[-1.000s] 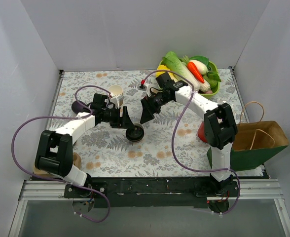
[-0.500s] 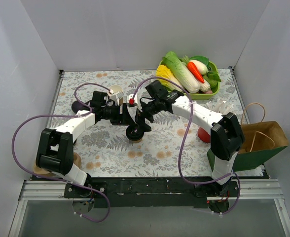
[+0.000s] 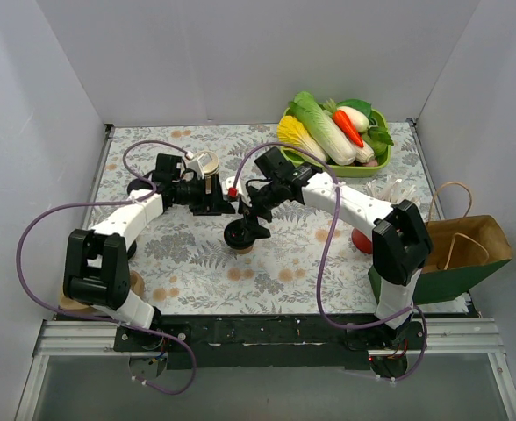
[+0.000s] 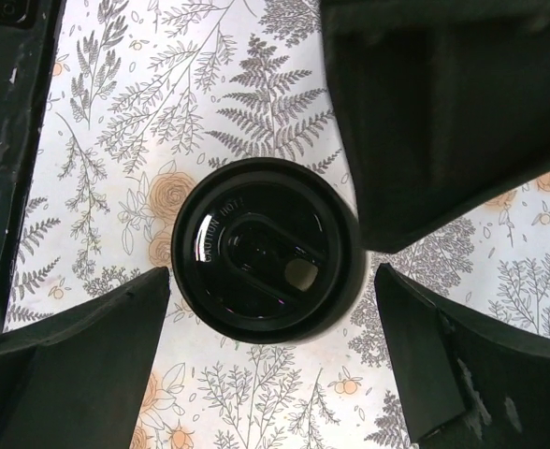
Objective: Pack the takeout coffee
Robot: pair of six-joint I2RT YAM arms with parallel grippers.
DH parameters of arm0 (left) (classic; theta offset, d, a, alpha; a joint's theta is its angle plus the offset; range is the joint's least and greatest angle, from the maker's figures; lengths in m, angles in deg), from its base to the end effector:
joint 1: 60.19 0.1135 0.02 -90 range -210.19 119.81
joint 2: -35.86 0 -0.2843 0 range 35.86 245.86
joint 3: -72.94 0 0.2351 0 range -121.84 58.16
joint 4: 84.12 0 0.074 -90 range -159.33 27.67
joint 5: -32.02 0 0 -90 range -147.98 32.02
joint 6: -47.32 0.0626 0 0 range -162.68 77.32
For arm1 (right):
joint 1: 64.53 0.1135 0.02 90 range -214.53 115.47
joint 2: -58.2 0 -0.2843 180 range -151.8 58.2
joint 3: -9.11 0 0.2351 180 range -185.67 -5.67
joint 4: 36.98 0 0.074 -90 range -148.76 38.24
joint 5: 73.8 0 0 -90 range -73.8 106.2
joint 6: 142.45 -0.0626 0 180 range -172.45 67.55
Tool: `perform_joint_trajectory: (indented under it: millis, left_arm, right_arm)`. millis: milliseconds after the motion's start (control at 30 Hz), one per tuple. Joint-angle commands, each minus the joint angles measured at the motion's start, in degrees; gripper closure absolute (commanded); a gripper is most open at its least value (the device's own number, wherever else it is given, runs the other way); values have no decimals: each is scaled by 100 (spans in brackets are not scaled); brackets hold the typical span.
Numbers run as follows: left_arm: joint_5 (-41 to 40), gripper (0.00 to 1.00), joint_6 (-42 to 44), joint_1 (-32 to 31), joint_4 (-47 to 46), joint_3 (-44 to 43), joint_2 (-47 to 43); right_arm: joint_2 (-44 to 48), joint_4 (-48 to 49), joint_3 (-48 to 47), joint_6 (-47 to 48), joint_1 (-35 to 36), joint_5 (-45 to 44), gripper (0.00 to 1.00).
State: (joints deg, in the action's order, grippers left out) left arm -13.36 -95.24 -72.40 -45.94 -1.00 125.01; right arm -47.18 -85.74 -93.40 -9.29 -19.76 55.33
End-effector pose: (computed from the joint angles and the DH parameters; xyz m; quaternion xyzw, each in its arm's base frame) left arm 0.2970 -0.1092 0.2409 -0.1910 0.8656 -0.4600 0.0523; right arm 0.2606 0.3142 0.2798 -0.6970 0.5641 0.3206 0.3052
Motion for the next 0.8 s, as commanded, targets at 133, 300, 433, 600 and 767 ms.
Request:
perform_joint_trajectory:
  millis: [133, 300, 433, 600, 767]
  left_arm:
    - [64, 31, 325, 438, 885, 0, -767]
    - [29, 32, 193, 614, 895, 255, -802]
    - [55, 32, 105, 614, 745, 352, -802]
    - [73, 32, 105, 623, 666, 449, -802]
    - [152, 32, 105, 623, 649, 501, -855]
  right_arm:
    - [-237, -250, -263, 290, 137, 103, 2]
    - [-307, -127, -289, 246, 189, -99, 2]
    - [-343, -188, -368, 272, 190, -152, 10]
    - [-299, -285, -351, 343, 190, -266, 18]
    - [-106, -66, -254, 220, 190, -459, 21]
